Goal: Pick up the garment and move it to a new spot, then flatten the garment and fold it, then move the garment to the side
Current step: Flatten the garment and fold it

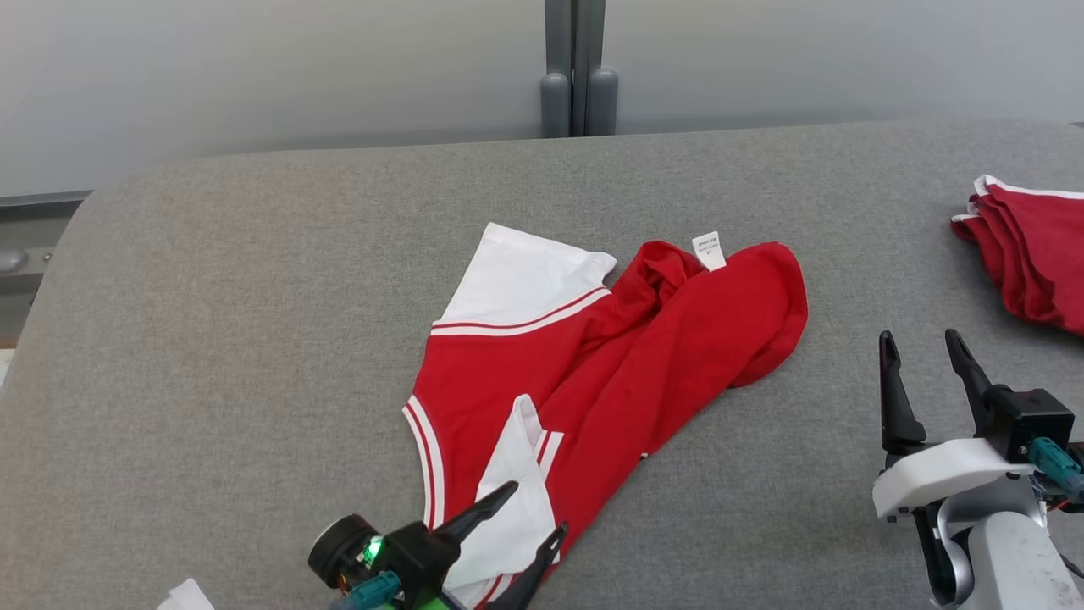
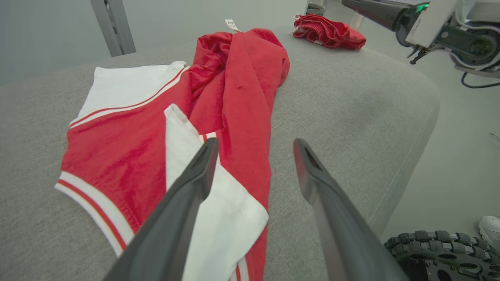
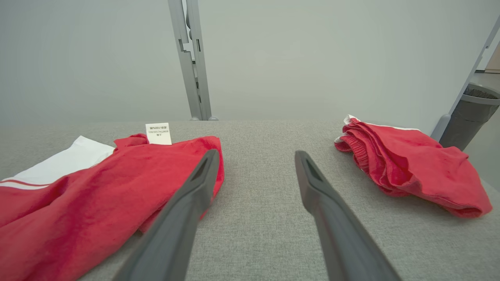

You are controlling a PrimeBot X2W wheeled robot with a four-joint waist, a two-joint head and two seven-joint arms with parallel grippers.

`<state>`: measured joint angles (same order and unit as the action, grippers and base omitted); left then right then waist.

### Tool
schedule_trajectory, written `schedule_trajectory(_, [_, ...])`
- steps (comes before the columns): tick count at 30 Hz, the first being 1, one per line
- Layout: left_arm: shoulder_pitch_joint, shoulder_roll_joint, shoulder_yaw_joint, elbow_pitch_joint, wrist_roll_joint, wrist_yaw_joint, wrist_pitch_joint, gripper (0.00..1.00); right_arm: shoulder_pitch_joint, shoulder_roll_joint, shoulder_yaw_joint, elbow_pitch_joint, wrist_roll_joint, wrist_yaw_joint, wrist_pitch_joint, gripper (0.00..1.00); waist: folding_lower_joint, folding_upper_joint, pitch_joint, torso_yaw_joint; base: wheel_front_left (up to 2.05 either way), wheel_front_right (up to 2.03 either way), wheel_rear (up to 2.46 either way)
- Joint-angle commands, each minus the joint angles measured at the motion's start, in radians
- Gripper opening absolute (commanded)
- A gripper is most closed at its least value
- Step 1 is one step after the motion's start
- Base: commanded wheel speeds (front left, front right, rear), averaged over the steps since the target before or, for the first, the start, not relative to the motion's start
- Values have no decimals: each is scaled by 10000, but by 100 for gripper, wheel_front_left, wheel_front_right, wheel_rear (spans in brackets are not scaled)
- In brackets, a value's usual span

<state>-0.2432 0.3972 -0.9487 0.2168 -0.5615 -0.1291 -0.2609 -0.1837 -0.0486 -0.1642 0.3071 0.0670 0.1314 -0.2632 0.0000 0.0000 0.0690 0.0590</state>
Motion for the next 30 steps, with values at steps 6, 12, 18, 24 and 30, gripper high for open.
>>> schedule_trajectory(6, [-401, 181, 568, -863, -350, 260, -36, 100, 124, -38, -35, 65, 61, -17, -18, 100, 0, 0, -45, -22, 0, 0, 0])
schedule_trajectory(12, [-1263, 154, 1197, -131, -250, 602, -21, 100, -150, -38, 85, -17, 49, -17, -17, 100, 0, 0, 298, -209, 0, 0, 0])
schedule_trajectory(18, [-2439, -151, 1725, 2135, -597, 544, 181, 100, -540, -37, 274, -146, -88, -17, -17, 100, 0, 0, 1022, -656, 0, 0, 0])
schedule_trajectory(24, [-3515, -729, 1887, 4349, -951, 416, 612, 100, -856, -37, 351, -193, -115, -17, -18, 100, 0, 0, 1659, -1101, 0, 0, 0])
schedule_trajectory(30, [-4209, -1067, 1842, 5963, -1170, 233, 899, 100, -1010, -38, 441, -220, -9, -17, -17, 100, 0, 0, 1979, -1434, 0, 0, 0])
